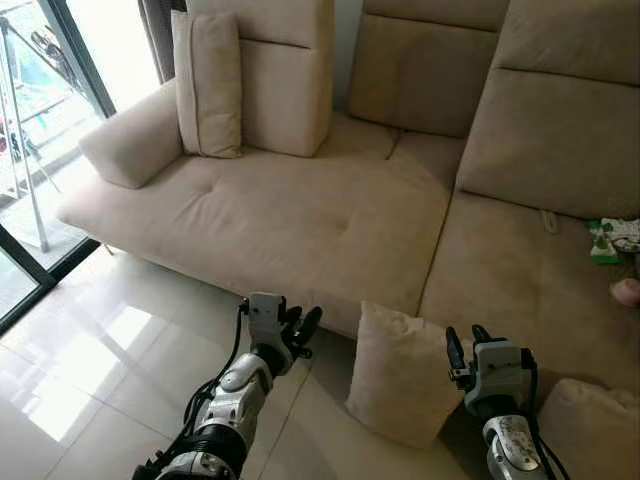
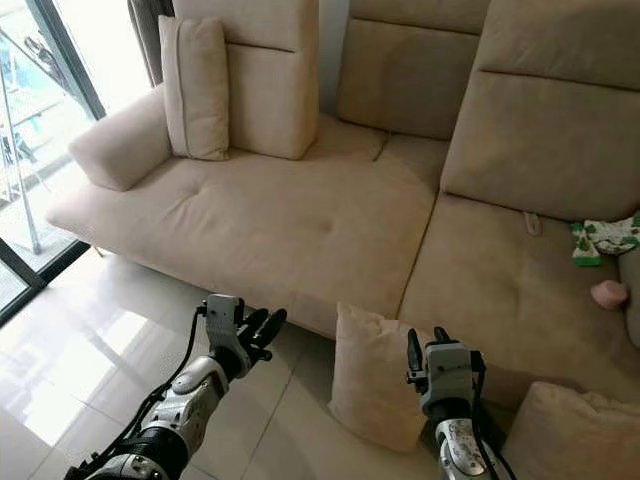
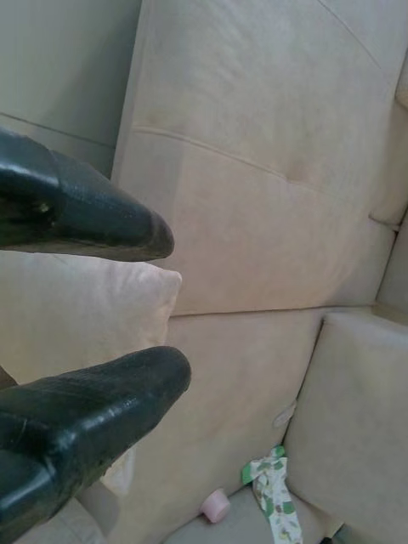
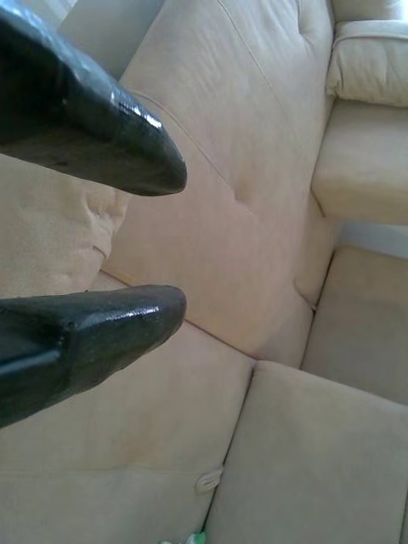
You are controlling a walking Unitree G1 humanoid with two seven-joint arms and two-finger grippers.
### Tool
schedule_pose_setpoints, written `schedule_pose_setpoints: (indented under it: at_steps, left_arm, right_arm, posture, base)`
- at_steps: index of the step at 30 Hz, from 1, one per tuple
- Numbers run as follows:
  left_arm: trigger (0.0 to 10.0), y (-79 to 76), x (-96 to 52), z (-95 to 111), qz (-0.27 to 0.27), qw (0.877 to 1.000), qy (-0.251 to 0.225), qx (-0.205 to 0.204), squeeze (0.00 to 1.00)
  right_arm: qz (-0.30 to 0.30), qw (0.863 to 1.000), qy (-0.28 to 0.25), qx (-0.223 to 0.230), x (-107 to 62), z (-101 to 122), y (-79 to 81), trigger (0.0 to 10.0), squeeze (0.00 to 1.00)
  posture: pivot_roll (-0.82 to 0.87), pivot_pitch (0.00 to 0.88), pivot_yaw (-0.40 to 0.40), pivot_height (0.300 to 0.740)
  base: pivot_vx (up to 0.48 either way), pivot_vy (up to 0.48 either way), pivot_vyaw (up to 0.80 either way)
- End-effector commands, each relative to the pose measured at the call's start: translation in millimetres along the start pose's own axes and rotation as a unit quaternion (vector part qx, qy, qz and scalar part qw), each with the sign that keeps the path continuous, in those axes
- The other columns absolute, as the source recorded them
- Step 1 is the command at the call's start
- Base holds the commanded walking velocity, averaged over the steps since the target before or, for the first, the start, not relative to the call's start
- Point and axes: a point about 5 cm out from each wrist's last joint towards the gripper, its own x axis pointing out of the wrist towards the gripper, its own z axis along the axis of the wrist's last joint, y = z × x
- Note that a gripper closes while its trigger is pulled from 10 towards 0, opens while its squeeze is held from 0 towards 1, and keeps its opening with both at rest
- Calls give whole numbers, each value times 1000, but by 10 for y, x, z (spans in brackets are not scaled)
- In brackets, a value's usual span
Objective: Move the pillow to the sofa from floor
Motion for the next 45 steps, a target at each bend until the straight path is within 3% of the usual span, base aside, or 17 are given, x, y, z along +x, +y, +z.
schedule_pose_setpoints:
  at_steps: [1,11,19,29,45]
  left_arm:
    - [10000,42,-19,2,14,1000,-7,-14,0]
    - [10000,67,8,75,8,1000,0,19,0]
    - [10000,58,-15,62,8,1000,-3,14,0]
    - [10000,136,-74,52,20,1000,-2,6,0]
    - [10000,82,-69,38,15,1000,1,21,0]
  right_arm:
    - [1,1000,5,8,-2,-20,11,10000,0]
    - [2,999,19,41,83,-58,129,10000,0]
    - [14,998,24,48,57,-81,209,10000,0]
    - [22,999,9,40,88,-32,167,10000,0]
    - [29,999,12,41,94,-45,195,10000,0]
  posture:
    - [-8,0,44,740]
    - [18,0,74,740]
    - [39,0,69,740]
    - [48,0,61,740]
    - [53,0,53,740]
  base:
    - [0,0,0]
    - [0,0,-201]
    - [0,0,-400]
    - [0,0,0]
    - [0,-139,0]
